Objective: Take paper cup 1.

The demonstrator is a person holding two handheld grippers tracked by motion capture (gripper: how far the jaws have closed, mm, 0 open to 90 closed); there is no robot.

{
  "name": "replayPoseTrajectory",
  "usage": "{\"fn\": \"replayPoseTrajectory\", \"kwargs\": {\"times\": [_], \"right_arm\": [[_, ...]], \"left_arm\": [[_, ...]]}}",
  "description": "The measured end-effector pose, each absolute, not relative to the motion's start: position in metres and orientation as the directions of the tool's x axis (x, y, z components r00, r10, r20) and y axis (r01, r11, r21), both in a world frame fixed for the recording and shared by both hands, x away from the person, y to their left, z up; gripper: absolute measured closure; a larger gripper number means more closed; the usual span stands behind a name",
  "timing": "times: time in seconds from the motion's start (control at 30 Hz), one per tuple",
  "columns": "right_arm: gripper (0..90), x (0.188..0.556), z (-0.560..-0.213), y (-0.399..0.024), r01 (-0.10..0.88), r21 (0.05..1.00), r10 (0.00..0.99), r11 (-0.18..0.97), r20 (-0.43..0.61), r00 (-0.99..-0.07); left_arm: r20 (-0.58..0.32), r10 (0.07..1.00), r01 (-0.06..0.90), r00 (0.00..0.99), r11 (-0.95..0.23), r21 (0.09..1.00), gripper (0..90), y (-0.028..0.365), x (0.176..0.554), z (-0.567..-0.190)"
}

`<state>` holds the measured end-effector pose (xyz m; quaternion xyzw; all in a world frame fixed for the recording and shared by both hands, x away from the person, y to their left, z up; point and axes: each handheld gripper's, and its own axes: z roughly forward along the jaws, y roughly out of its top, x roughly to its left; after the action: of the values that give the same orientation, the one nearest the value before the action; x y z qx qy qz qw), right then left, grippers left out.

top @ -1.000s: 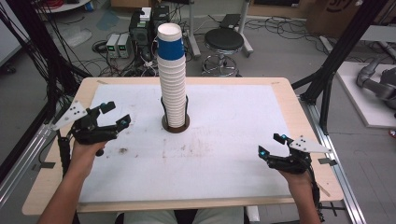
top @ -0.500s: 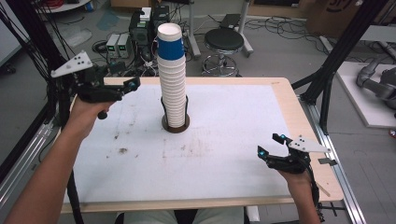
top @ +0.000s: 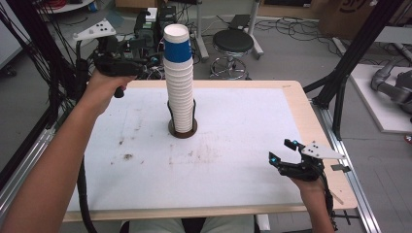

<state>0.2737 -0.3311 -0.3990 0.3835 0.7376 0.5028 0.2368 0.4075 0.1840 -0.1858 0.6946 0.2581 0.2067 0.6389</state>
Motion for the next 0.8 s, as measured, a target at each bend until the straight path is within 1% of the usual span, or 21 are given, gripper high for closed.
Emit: {"fn": "replayPoseTrajectory", "kwargs": {"times": [0.4,0.67,0.8], "right_arm": [[20.2,0.273,-0.399,-0.331,0.328,0.925,0.803,0.194,0.043,-0.595],[20.2,0.274,-0.399,-0.331,0.327,0.925,0.800,0.193,0.044,-0.598],[20.2,0.273,-0.399,-0.331,0.328,0.925,0.800,0.190,0.047,-0.597]], "left_arm": [[-0.052,0.630,0.132,0.774,-0.081,0.988,14.4,0.167,0.433,-0.178],[-0.043,0.619,0.138,0.784,-0.107,0.985,14.5,0.145,0.445,-0.174],[-0.044,0.622,0.143,0.782,-0.110,0.984,16.2,0.136,0.449,-0.174]]}}
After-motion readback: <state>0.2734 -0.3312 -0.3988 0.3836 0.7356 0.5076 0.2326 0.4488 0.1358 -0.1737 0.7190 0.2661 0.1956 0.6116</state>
